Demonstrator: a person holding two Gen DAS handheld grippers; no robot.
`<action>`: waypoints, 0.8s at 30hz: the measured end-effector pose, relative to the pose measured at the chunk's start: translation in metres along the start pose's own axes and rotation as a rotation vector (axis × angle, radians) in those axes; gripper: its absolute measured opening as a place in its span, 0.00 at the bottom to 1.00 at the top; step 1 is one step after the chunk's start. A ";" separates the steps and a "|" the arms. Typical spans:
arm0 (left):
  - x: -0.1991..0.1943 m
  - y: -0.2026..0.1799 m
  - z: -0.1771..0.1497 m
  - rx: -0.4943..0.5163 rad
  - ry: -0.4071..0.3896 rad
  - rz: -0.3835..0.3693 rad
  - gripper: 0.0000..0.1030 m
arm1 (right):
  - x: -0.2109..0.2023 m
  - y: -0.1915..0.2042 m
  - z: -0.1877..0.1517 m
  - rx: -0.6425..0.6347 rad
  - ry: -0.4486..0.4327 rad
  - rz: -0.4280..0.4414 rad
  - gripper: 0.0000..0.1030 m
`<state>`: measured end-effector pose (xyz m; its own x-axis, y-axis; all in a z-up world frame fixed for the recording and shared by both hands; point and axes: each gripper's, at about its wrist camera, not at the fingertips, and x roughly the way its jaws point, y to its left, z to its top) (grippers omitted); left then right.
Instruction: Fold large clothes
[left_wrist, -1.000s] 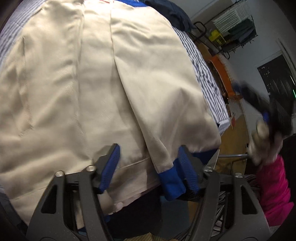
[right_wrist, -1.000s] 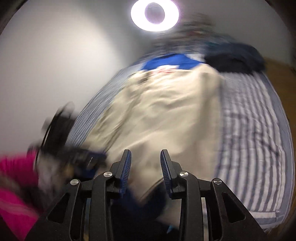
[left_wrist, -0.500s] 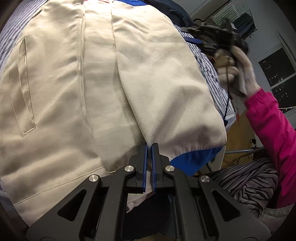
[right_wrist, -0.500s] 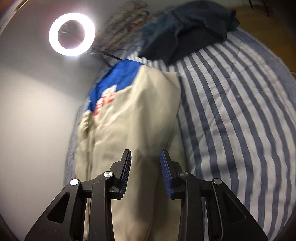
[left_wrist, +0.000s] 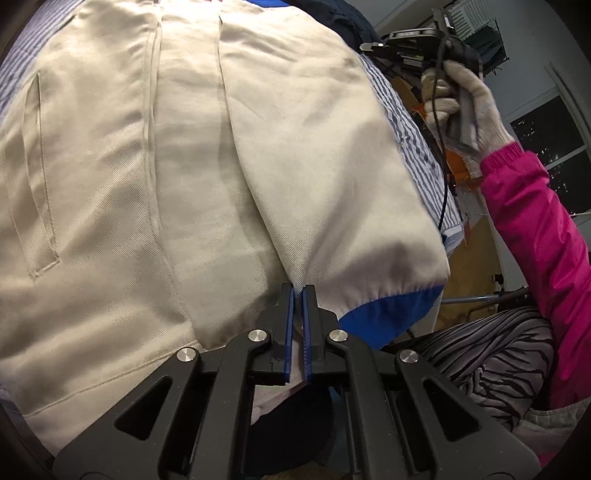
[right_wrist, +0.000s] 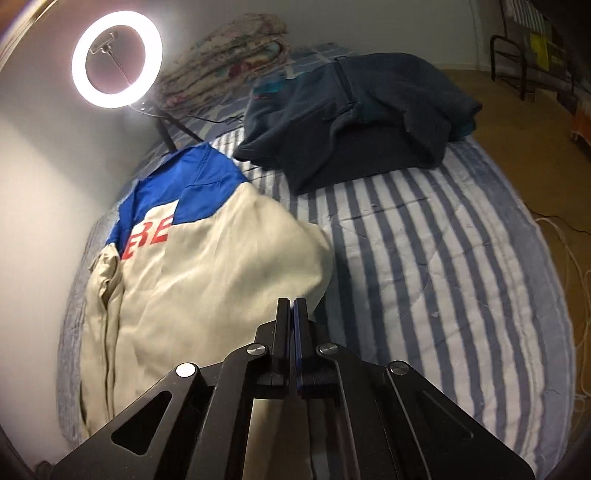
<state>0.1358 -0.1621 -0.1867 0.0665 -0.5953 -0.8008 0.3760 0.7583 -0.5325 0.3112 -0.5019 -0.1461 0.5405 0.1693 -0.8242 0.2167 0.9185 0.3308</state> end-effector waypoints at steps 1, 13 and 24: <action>-0.001 0.001 0.001 -0.005 -0.002 -0.003 0.02 | -0.001 -0.001 0.000 0.008 0.025 0.006 0.02; -0.021 0.004 -0.015 -0.039 -0.025 -0.078 0.25 | -0.103 0.011 -0.159 -0.109 0.196 0.320 0.14; -0.003 -0.010 -0.025 0.015 -0.004 -0.052 0.11 | -0.114 0.074 -0.271 -0.532 0.210 0.203 0.39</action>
<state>0.1084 -0.1611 -0.1860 0.0497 -0.6349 -0.7710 0.3931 0.7221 -0.5693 0.0453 -0.3560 -0.1518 0.3448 0.3766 -0.8598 -0.3390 0.9041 0.2601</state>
